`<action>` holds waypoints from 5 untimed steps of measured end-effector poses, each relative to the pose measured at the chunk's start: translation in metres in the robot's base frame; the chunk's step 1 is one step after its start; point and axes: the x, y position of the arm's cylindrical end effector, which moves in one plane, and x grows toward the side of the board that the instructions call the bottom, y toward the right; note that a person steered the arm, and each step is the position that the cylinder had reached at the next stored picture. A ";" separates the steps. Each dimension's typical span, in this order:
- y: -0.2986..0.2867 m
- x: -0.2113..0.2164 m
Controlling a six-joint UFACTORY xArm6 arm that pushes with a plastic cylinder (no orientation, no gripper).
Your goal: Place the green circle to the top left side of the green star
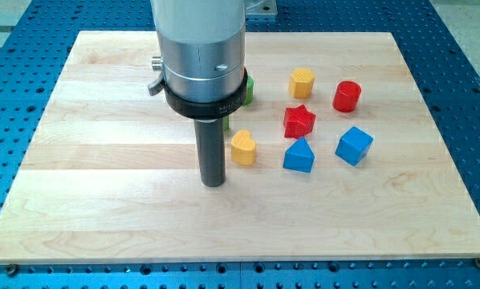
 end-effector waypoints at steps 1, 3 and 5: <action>0.000 0.000; 0.010 -0.009; -0.005 -0.041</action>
